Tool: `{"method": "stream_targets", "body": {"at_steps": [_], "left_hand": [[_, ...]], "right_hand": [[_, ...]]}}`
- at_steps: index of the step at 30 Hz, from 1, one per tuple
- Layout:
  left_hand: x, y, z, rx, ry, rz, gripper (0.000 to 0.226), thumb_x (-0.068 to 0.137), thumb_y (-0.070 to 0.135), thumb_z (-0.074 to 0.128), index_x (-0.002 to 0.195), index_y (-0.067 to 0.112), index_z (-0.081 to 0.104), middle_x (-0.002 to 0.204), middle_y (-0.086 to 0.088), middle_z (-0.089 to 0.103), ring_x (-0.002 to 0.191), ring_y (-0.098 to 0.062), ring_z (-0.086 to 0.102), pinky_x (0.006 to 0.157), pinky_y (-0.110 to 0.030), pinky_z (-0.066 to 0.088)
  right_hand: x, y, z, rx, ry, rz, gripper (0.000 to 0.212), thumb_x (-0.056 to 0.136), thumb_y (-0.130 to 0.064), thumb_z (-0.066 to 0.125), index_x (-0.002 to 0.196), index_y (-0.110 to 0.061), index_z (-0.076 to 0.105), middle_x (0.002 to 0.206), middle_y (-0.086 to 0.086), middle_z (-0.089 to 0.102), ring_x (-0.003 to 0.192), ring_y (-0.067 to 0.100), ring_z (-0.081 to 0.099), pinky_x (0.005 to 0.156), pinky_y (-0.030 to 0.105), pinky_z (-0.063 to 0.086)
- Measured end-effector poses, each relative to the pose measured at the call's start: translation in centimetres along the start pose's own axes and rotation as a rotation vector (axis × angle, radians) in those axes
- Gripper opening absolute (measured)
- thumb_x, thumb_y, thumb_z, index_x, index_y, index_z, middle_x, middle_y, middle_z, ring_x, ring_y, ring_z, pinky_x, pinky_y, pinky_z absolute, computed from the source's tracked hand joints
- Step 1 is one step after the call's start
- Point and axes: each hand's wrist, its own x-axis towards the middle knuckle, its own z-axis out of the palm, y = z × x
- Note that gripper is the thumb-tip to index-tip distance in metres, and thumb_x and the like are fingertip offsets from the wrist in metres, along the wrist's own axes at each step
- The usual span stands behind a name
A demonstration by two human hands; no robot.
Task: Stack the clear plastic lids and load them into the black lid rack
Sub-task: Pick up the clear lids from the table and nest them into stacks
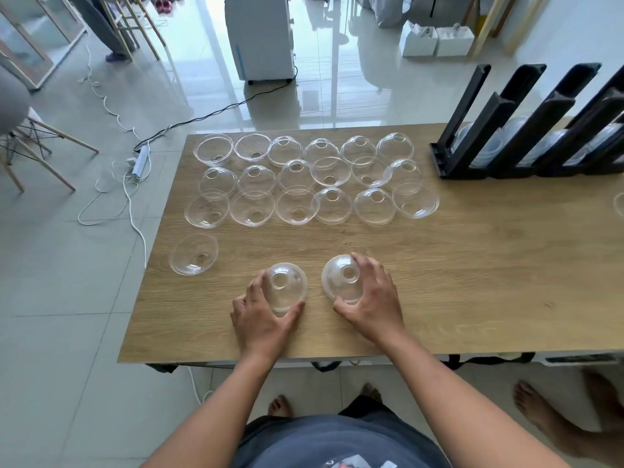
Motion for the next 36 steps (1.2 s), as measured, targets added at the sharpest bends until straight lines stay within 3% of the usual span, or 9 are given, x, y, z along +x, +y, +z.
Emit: {"method": "stream_targets", "body": {"at_steps": [6,10,17,21,25,30,33,36], "left_hand": [[1.8,1.1,-0.1,0.006,-0.018,0.013,0.100,0.066,0.070,0.079,0.147,0.025,0.042,0.138,0.001,0.060,0.122,-0.024,0.046,0.098,-0.037,0.040],[2.4,2.1,-0.4,0.038,-0.063,0.005,0.102,0.069,0.067,0.080,0.151,0.024,0.038,0.144,0.000,0.057,0.126,-0.025,0.047,0.102,-0.041,0.042],[2.5,3.1,-0.6,-0.011,-0.079,-0.067,0.106,0.066,0.065,0.083,0.152,0.025,0.035,0.145,0.002,0.054,0.124,-0.024,0.046,0.102,-0.041,0.044],[1.9,3.0,-1.2,-0.252,-0.062,-0.132,0.118,0.061,0.060,0.090,0.154,0.021,0.031,0.147,0.001,0.051,0.130,-0.020,0.049,0.108,-0.044,0.046],[1.6,0.3,-3.6,-0.427,0.112,-0.095,0.091,0.065,0.058,0.088,0.139,0.031,0.044,0.131,0.014,0.052,0.115,-0.010,0.054,0.097,-0.035,0.051],[6.3,-5.1,-8.8,-0.056,0.380,0.009,0.077,0.065,0.049,0.091,0.128,0.025,0.053,0.128,-0.002,0.058,0.117,-0.026,0.049,0.097,-0.033,0.036],[10.5,-6.7,-11.0,0.127,0.179,-0.012,0.094,0.063,0.064,0.085,0.139,0.023,0.048,0.149,-0.005,0.047,0.135,-0.032,0.040,0.108,-0.047,0.037],[14.1,-6.8,-11.9,0.163,-0.086,-0.085,0.118,0.059,0.083,0.073,0.150,0.020,0.034,0.157,-0.004,0.040,0.144,-0.030,0.033,0.117,-0.049,0.032]], "right_hand": [[2.5,0.0,-0.4,-0.003,-0.063,0.003,0.092,0.067,-0.058,0.077,0.148,-0.044,0.036,0.131,-0.005,0.045,0.117,0.022,0.044,0.095,0.037,0.047],[2.6,0.2,-0.1,0.051,-0.059,-0.012,0.093,0.068,-0.052,0.081,0.150,-0.039,0.039,0.126,-0.003,0.041,0.116,0.023,0.047,0.095,0.041,0.052],[2.4,0.7,0.4,0.099,-0.018,-0.082,0.095,0.069,-0.044,0.081,0.153,-0.026,0.039,0.138,0.004,0.041,0.121,0.025,0.043,0.104,0.046,0.046],[2.1,0.7,0.7,0.089,0.012,-0.097,0.095,0.070,-0.053,0.069,0.154,-0.027,0.034,0.147,0.003,0.043,0.128,0.018,0.035,0.112,0.054,0.039],[1.7,0.7,1.2,0.104,0.043,-0.056,0.096,0.067,-0.057,0.065,0.155,-0.033,0.032,0.149,0.002,0.043,0.129,0.022,0.040,0.108,0.040,0.035],[1.3,0.7,2.0,0.100,0.108,-0.018,0.097,0.066,-0.057,0.066,0.155,-0.031,0.037,0.146,0.005,0.048,0.126,0.029,0.046,0.103,0.038,0.034],[1.4,0.3,2.3,0.074,0.122,-0.002,0.098,0.065,-0.058,0.066,0.154,-0.028,0.040,0.143,0.008,0.049,0.123,0.030,0.047,0.102,0.043,0.038],[1.5,-0.3,2.4,0.054,0.124,0.019,0.099,0.063,-0.059,0.065,0.153,-0.024,0.043,0.139,0.011,0.051,0.119,0.031,0.047,0.101,0.050,0.043]]}}
